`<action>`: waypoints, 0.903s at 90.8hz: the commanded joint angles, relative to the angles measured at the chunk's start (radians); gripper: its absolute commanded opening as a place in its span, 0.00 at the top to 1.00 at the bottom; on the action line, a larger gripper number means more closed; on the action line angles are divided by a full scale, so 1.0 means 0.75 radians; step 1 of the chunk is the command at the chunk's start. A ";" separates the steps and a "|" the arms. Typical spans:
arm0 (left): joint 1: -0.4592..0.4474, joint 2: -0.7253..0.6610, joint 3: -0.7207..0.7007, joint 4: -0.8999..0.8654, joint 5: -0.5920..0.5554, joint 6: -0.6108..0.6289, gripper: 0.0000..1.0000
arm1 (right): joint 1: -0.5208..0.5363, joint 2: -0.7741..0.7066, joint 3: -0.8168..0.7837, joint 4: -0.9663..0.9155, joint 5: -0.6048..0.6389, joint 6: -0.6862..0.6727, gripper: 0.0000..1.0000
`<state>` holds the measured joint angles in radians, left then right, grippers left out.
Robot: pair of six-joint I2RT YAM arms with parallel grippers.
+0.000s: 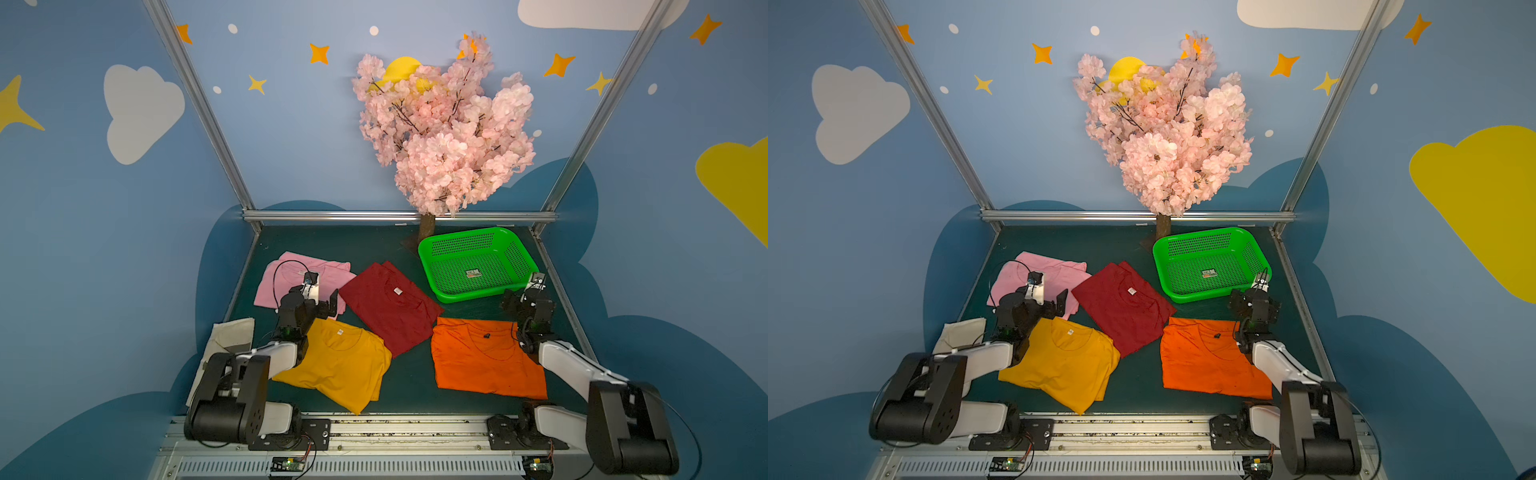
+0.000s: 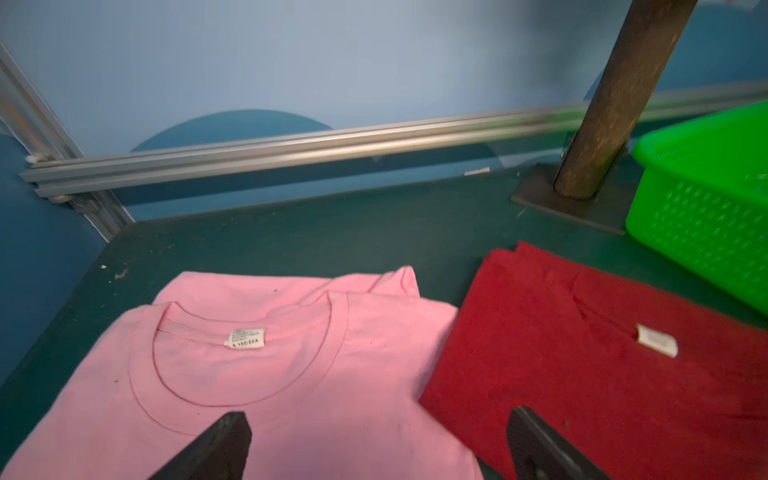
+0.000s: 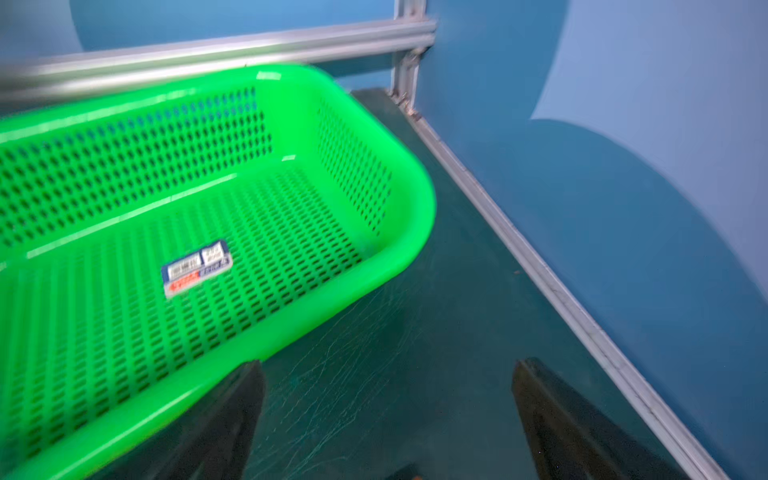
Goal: Put the folded t-shirts into the basket
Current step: Pick up the T-shirt from the center of the board.
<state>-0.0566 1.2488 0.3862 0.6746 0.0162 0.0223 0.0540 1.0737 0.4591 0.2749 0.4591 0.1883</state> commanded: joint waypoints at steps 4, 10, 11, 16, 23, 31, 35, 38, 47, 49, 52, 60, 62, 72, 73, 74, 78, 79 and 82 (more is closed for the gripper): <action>0.007 -0.114 0.106 -0.320 0.094 -0.281 0.00 | -0.003 -0.237 0.057 -0.412 0.060 0.393 0.02; -0.004 -0.112 0.113 -0.298 0.245 -0.409 0.01 | 0.009 -0.333 0.068 -0.494 -0.154 0.394 0.03; -0.007 -0.110 0.117 -0.299 0.263 -0.430 0.01 | 0.015 -0.340 0.073 -0.509 -0.176 0.408 0.03; -0.041 -0.101 0.137 -0.322 0.297 -0.530 0.03 | 0.065 -0.376 0.098 -0.615 -0.238 0.464 0.03; -0.129 -0.087 0.179 -0.436 0.304 -0.623 0.07 | 0.158 -0.354 0.163 -0.798 -0.244 0.481 0.03; -0.333 -0.082 0.237 -0.605 0.294 -0.638 0.08 | 0.240 -0.238 0.231 -0.971 -0.268 0.484 0.03; -0.449 -0.081 0.260 -0.681 0.246 -0.629 0.08 | 0.245 -0.177 0.259 -1.045 -0.309 0.467 0.03; -0.534 -0.073 0.270 -0.721 0.217 -0.626 0.08 | 0.243 -0.128 0.272 -1.088 -0.321 0.453 0.03; -0.759 -0.016 0.315 -0.793 0.171 -0.636 0.11 | 0.210 -0.015 0.334 -1.180 -0.304 0.420 0.02; -0.805 0.002 0.328 -0.804 0.157 -0.635 0.12 | 0.193 0.001 0.337 -1.184 -0.315 0.409 0.02; -0.869 0.031 0.346 -0.831 0.139 -0.628 0.12 | 0.170 0.028 0.342 -1.188 -0.339 0.399 0.02; -1.017 0.140 0.401 -0.866 0.128 -0.597 0.14 | 0.117 0.077 0.358 -1.207 -0.409 0.365 0.04; -1.051 0.171 0.421 -0.879 0.133 -0.592 0.15 | 0.104 0.083 0.364 -1.220 -0.414 0.351 0.04; -1.209 0.314 0.525 -0.917 0.154 -0.595 0.16 | 0.014 0.098 0.373 -1.266 -0.363 0.334 0.04; -1.222 0.328 0.534 -0.911 0.155 -0.600 0.17 | 0.001 0.099 0.373 -1.268 -0.360 0.331 0.04; -1.234 0.341 0.541 -0.905 0.157 -0.604 0.17 | -0.008 0.100 0.371 -1.269 -0.356 0.327 0.04; -1.273 0.402 0.566 -0.878 0.160 -0.621 0.17 | -0.059 0.106 0.365 -1.270 -0.349 0.320 0.04; -1.280 0.419 0.573 -0.872 0.159 -0.626 0.17 | -0.068 0.108 0.362 -1.269 -0.349 0.321 0.04; -1.295 0.470 0.594 -0.859 0.158 -0.647 0.17 | -0.106 0.116 0.357 -1.267 -0.362 0.328 0.04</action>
<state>-0.9848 1.5215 0.7795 0.0410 0.1352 -0.4362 0.0326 1.1461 0.7059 -0.6193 0.1837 0.4522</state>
